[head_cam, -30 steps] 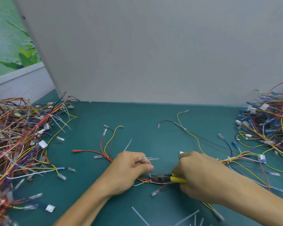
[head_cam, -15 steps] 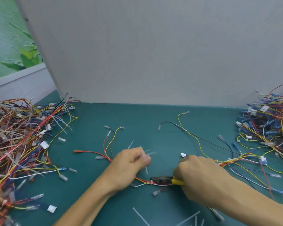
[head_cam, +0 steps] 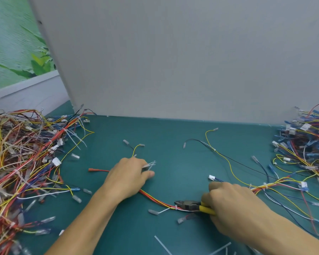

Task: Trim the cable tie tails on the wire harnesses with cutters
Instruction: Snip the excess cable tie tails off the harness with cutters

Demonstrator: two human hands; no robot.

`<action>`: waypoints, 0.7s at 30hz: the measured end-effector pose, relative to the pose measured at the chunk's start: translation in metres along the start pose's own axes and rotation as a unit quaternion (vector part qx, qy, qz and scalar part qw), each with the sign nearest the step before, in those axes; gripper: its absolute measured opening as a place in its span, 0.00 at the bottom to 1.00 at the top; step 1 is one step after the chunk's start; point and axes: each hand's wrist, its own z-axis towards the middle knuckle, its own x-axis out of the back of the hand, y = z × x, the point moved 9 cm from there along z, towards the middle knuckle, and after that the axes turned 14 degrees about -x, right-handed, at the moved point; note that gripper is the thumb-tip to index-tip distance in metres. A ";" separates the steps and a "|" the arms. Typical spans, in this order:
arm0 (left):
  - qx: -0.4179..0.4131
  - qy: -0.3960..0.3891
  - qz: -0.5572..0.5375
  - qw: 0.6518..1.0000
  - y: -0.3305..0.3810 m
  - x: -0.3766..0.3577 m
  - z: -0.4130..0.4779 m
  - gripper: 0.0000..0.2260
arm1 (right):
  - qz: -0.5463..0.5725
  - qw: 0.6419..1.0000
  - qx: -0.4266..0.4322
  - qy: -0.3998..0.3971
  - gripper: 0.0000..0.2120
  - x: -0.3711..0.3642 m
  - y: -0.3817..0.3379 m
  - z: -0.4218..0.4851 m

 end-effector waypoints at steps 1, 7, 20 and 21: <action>0.003 -0.011 -0.010 1.000 -0.002 -0.001 0.000 0.09 | 0.002 1.000 -0.001 -0.004 0.03 0.001 0.000 0.000; 0.017 0.034 -0.281 0.959 -0.017 -0.003 -0.007 0.10 | 0.064 0.998 -0.016 0.007 0.07 0.026 -0.003 0.005; 0.010 0.081 -0.414 0.907 -0.025 -0.009 -0.008 0.10 | 0.135 0.990 -0.035 -0.008 0.03 0.018 -0.055 0.034; 0.010 0.080 -0.414 0.907 -0.025 -0.009 -0.008 0.10 | 0.134 0.990 -0.035 -0.006 0.03 0.018 -0.055 0.034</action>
